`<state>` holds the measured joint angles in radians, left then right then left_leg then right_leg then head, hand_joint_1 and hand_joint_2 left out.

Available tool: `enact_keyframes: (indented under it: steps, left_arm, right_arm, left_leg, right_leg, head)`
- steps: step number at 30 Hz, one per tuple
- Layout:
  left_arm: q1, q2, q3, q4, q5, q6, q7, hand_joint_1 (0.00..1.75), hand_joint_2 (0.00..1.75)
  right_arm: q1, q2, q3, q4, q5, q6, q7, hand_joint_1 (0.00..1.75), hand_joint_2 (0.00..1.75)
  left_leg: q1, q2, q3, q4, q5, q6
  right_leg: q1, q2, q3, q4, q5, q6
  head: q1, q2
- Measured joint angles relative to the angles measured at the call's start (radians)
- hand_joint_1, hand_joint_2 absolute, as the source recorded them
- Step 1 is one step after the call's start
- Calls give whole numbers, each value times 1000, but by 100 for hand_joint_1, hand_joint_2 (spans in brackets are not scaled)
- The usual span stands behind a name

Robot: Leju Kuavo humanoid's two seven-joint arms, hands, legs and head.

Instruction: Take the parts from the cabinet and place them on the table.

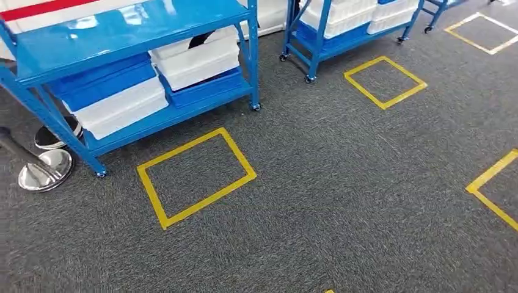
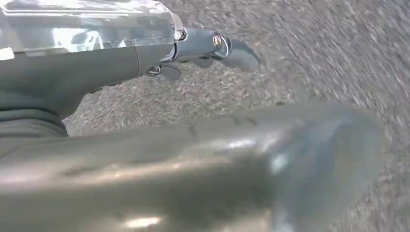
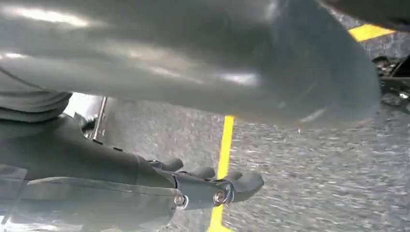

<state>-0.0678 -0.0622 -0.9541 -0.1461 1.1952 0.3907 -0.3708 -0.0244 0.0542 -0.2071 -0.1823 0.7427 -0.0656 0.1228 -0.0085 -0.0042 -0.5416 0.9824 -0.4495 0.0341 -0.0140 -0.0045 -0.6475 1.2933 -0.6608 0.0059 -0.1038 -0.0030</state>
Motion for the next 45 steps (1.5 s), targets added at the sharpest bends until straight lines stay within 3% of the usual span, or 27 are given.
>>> enact_keyframes:
  steps: [2,4,5,6,10,11,13,15,16,17,19,20,21,22,26,27,28,29,31,32,33,35,36,40,42,43,45]
  left_arm:
    - [3,0,0,0,2,-1,0,0,0]
    - [5,-2,0,0,2,-1,0,0,0]
    - [4,-3,0,0,1,-1,0,0,0]
    - [4,-2,0,0,-1,0,0,0,0]
    - [9,-2,0,0,-9,3,1,0,0]
    - [10,2,0,0,-11,2,0,0,0]
    - [7,1,-1,0,-11,-3,-7,0,0]
    - [5,1,-1,0,-11,-4,-10,0,0]
    - [6,1,-1,0,-11,-5,-11,0,0]
    - [8,1,-1,0,-11,-7,-11,0,0]
    - [10,1,-1,0,-8,-8,-15,0,0]
    - [10,1,-1,0,-8,-10,-17,0,0]
    - [8,2,-1,0,-8,-10,-18,0,0]
    - [4,4,-1,0,-7,-10,-18,0,0]
    - [10,4,-1,0,0,-11,-19,0,0]
    - [11,0,0,0,1,-11,-20,0,0]
    - [10,-1,0,0,4,-11,-20,0,0]
    - [7,-1,0,0,5,-12,-21,0,0]
    - [5,-1,0,0,8,-13,-20,0,0]
    - [8,-1,0,0,8,-13,-20,0,0]
    - [10,-2,0,0,9,-13,-20,0,0]
    - [11,-5,0,0,9,-14,-20,0,0]
    - [11,-6,0,0,9,-15,-20,0,0]
    - [8,-6,0,0,10,-15,-19,0,0]
    - [8,-5,0,0,10,-15,-20,0,0]
    - [8,-5,0,0,10,-16,-20,0,0]
    - [8,-5,0,0,10,-16,-21,0,0]
  right_arm:
    - [1,-1,-1,0,0,1,2,0,0]
    - [2,-2,-1,0,0,2,2,0,0]
    - [2,-3,-1,0,0,3,2,0,0]
    - [5,-3,-2,1,0,3,2,0,0]
    - [-6,-2,-10,1,-2,4,3,0,0]
    - [-6,2,-11,1,-4,4,3,0,0]
    - [0,0,-16,1,-7,3,6,0,0]
    - [6,0,-18,1,-7,3,10,0,0]
    - [6,0,-19,1,-7,3,11,0,0]
    - [6,0,-21,1,-7,3,11,0,0]
    - [4,0,-23,1,-7,3,11,0,0]
    - [4,0,-23,1,-7,2,11,0,0]
    - [6,2,-23,1,-7,2,11,0,0]
    - [7,4,-24,1,-5,2,11,0,0]
    - [-8,6,-25,0,-8,-9,10,0,0]
    - [-5,5,-27,0,-11,-13,10,0,0]
    - [-1,5,-34,0,-16,-16,9,0,0]
    - [1,5,-39,0,-20,-15,8,0,0]
    - [2,5,-45,0,-26,-15,8,0,0]
    - [3,5,-50,0,-27,-14,8,0,0]
    - [4,4,-52,0,-27,-14,8,0,0]
    - [7,1,-57,0,-27,-14,8,0,0]
    - [9,0,-58,1,-27,-14,8,0,0]
    - [4,0,-64,2,-27,-13,9,0,0]
    - [2,1,-66,1,-27,-13,8,0,0]
    - [6,0,-67,1,-27,-13,8,0,0]
    - [7,0,-69,1,-27,-13,8,0,0]
  left_leg:
    - [2,-31,-1,6,-1,-2]
    - [7,-64,0,17,-6,-9]
    - [10,-79,-2,26,-11,-16]
    - [7,-87,-10,34,-16,-24]
    - [9,-119,-24,35,-12,-47]
    - [11,-110,-24,44,-18,-50]
    - [8,-33,-66,133,-78,-60]
    - [13,-7,-143,297,-154,-67]
    - [13,-3,-168,350,-165,-68]
    - [13,-2,-167,347,-151,-67]
    - [12,5,-99,215,-72,-58]
    - [7,30,-50,121,-31,-48]
    - [-3,88,-14,46,-22,-35]
    - [-10,92,-14,40,-30,-30]
    - [-4,42,2,17,-19,-12]
    - [1,34,11,3,-12,-11]
    - [5,29,15,-1,-10,-3]
    - [6,20,15,-1,-12,-1]
    - [5,3,20,0,-20,1]
    - [5,-5,27,1,-26,-1]
    - [6,-12,35,3,-33,-4]
    - [10,-24,58,9,-53,-13]
    - [10,-25,61,13,-66,-20]
    - [4,-28,70,12,-86,-41]
    - [6,-21,79,27,-102,-50]
    - [6,-9,52,81,-121,-58]
    - [12,-3,-53,253,-179,-67]
  right_leg:
    - [-2,0,-19,24,25,5]
    - [-7,10,44,-123,122,7]
    - [-12,39,87,-222,169,9]
    - [-12,80,94,-241,147,9]
    - [-5,42,92,-248,157,-22]
    - [-10,27,93,-253,161,-30]
    - [-8,5,94,-255,158,-41]
    - [-2,-23,93,-255,155,-45]
    - [0,-36,93,-254,154,-46]
    - [1,-47,95,-254,153,-46]
    - [3,-70,102,-254,148,-44]
    - [4,-80,108,-255,144,-43]
    - [5,-89,111,-256,141,-40]
    - [9,-102,114,-255,136,-32]
    - [12,-138,135,-269,129,-11]
    - [4,-83,136,-251,123,-7]
    - [2,-33,106,-196,89,-6]
    - [0,-10,61,-116,54,-4]
    - [-3,0,-25,20,14,1]
    - [-2,0,-47,37,31,2]
    - [-3,0,-42,5,70,3]
    - [-4,0,21,-163,189,3]
    - [-6,4,46,-231,212,2]
    - [4,12,56,-240,179,-26]
    - [-4,9,75,-249,170,-38]
    - [-5,3,86,-252,163,-45]
    - [-2,0,99,-253,148,-50]
  head:
    - [0,0]
    - [0,0]
    - [0,0]
    - [0,0]
    - [0,0]
    - [0,0]
    - [-1,0]
    - [0,0]
    - [-1,0]
    - [0,0]
    - [0,0]
    - [0,0]
    - [0,0]
    - [0,0]
    - [0,0]
    - [0,0]
    - [0,0]
    - [0,0]
    - [0,0]
    - [0,0]
    - [0,0]
    - [0,0]
    - [0,0]
    - [-2,0]
    - [-2,0]
    - [-2,0]
    - [-2,0]
